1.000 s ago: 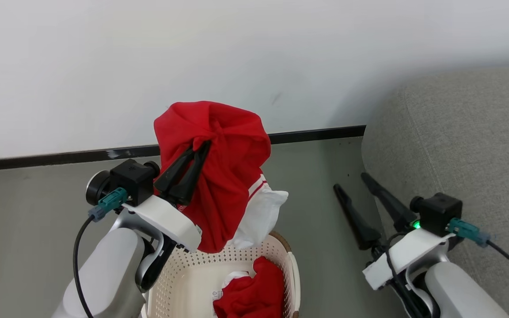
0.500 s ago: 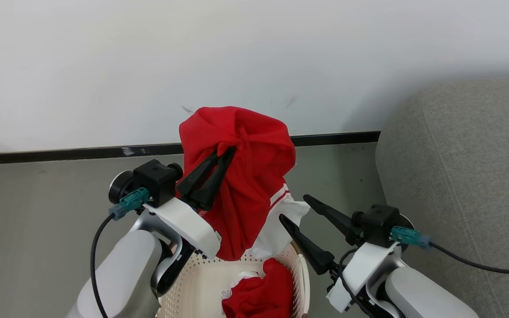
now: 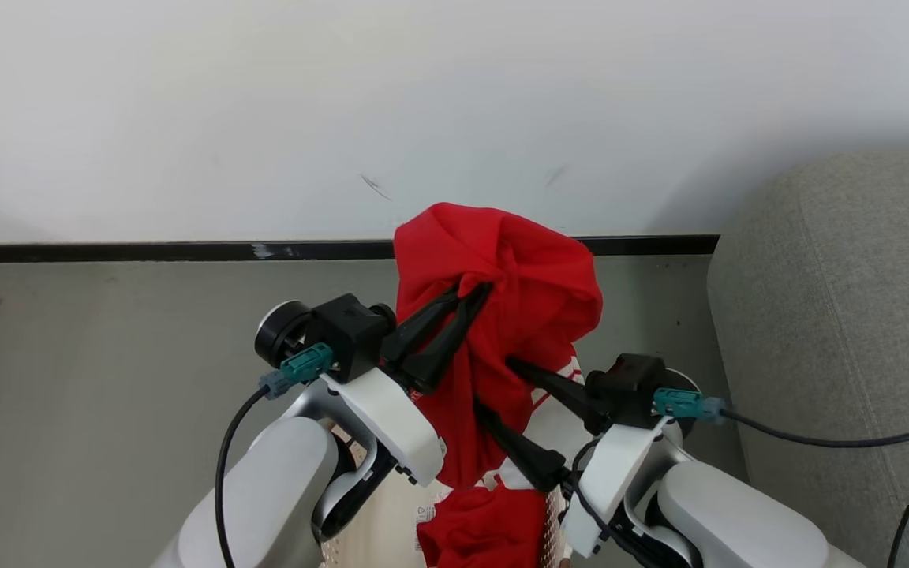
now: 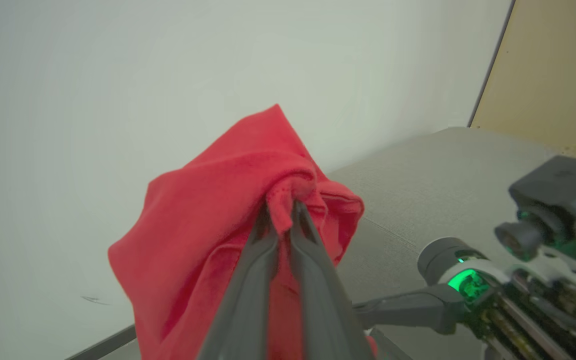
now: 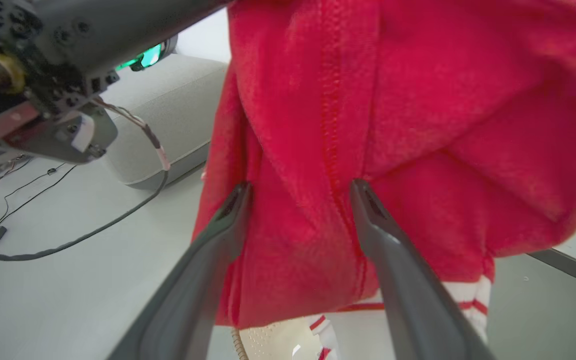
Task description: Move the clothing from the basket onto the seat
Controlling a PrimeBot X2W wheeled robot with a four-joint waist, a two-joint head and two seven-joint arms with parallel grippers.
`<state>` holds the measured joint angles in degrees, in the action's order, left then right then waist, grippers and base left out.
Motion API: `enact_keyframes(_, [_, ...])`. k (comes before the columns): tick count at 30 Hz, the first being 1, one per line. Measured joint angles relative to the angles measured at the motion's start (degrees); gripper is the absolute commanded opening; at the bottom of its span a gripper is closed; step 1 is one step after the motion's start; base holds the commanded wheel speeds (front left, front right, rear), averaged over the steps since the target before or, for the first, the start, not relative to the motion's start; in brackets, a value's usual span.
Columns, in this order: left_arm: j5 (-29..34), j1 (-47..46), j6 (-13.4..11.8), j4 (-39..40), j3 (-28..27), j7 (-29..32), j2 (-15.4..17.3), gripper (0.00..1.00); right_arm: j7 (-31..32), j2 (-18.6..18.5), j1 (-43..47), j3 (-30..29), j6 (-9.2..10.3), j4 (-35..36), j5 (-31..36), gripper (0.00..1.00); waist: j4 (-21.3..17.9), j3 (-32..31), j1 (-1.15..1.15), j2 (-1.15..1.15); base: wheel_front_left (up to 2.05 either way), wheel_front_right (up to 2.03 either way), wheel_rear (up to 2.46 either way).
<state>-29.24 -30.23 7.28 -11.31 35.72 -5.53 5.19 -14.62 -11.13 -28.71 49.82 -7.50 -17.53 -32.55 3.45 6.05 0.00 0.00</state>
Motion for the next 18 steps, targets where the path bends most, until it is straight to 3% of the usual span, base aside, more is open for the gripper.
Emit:
enact_keyframes(4, [-0.19,-0.78,0.0,0.52,1.6,0.26,-0.41,0.0,0.01,0.21,-0.58,3.07,0.0,-1.75,-2.09,1.0,1.08,0.11,0.0,0.0,0.0,0.0,0.0])
enact_keyframes(18, [-2.53,-1.99,0.0,0.98,4.0,0.93,-1.26,0.0,0.01,0.86,-3.58,3.36,0.0,-7.54,-7.42,1.0,4.12,0.12,0.0,0.0,0.0,0.0,0.0])
